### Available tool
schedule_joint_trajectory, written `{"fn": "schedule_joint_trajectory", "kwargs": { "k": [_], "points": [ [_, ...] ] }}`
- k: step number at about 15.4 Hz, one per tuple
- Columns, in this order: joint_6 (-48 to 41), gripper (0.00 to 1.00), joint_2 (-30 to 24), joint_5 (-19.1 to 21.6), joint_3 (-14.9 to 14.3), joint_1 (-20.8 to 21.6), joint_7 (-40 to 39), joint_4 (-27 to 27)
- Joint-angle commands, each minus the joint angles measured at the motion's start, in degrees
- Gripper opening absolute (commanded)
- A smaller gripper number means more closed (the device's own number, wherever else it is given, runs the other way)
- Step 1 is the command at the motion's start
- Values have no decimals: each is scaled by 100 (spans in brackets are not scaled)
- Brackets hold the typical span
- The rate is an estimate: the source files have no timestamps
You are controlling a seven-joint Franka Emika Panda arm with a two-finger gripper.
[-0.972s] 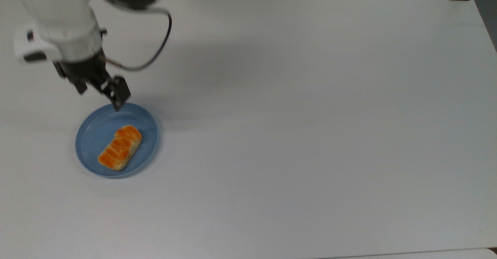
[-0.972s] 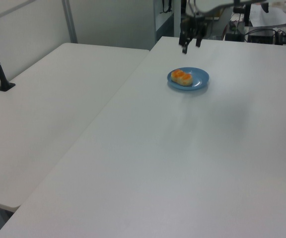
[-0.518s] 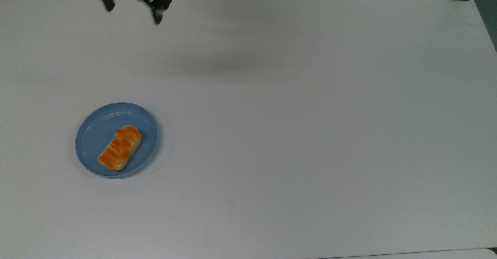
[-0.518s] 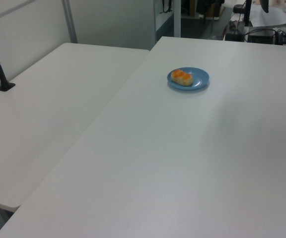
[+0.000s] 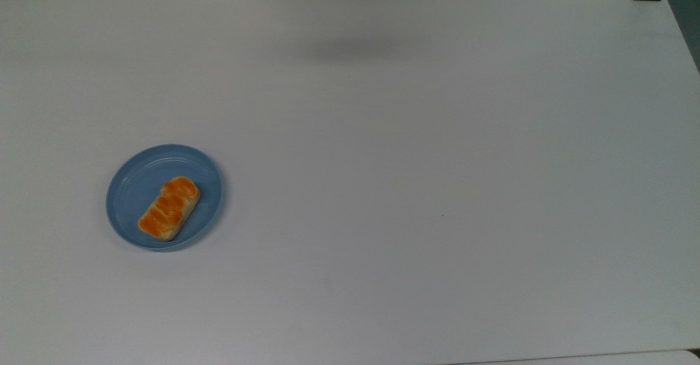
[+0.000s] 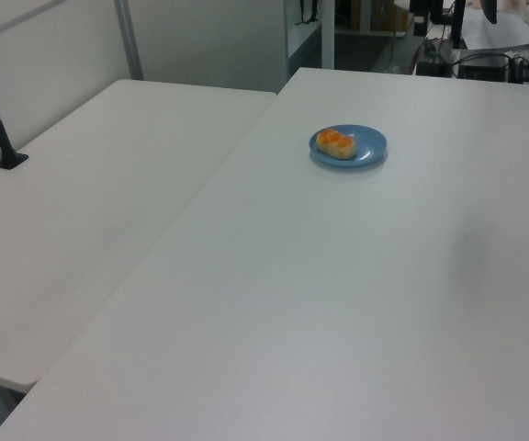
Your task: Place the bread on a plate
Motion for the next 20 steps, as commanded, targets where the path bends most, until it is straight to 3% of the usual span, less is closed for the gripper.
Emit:
{"fn": "schedule_joint_trajectory", "kwargs": {
  "k": [1,20],
  "points": [
    [1014,100,-423,18,-113,160,-150,-914],
    [1367,100,-265,36,-227,-7,-274,-1020]
  ]
}}
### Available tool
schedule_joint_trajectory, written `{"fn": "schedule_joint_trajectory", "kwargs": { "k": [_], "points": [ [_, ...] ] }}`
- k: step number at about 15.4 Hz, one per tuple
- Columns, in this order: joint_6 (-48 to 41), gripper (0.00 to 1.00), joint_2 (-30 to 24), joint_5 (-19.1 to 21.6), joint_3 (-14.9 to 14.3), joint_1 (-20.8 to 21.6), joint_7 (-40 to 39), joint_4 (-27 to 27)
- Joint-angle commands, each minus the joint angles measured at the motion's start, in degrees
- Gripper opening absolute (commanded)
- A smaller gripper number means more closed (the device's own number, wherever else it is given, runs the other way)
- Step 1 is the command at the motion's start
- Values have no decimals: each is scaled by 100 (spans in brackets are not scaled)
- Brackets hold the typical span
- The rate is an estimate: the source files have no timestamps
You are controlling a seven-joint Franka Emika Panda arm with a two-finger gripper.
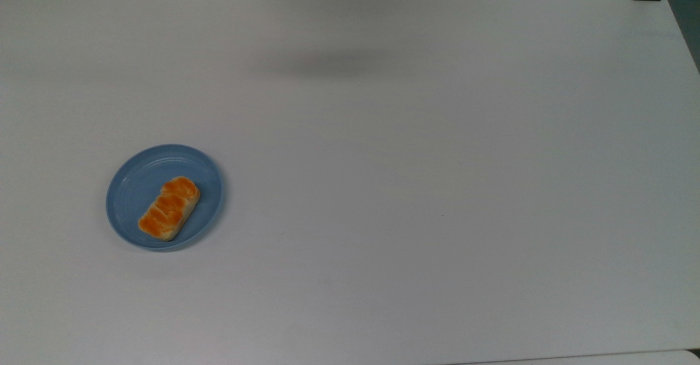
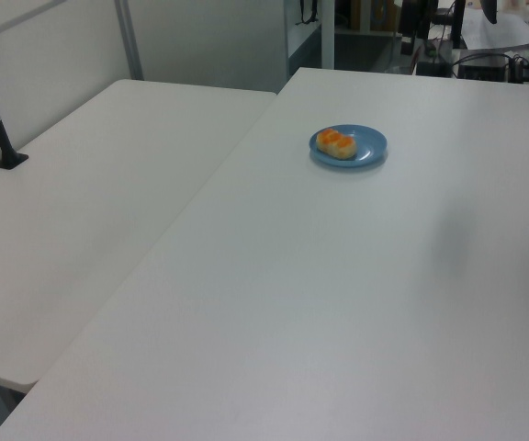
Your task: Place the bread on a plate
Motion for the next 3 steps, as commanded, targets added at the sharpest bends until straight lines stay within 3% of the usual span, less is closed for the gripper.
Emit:
{"fn": "schedule_joint_trajectory", "kwargs": {
  "k": [1,3],
  "points": [
    [163,100,-151,36,-34,40,-115,-192],
    [172,100,-151,36,-34,32,-106,-183]
  ]
}}
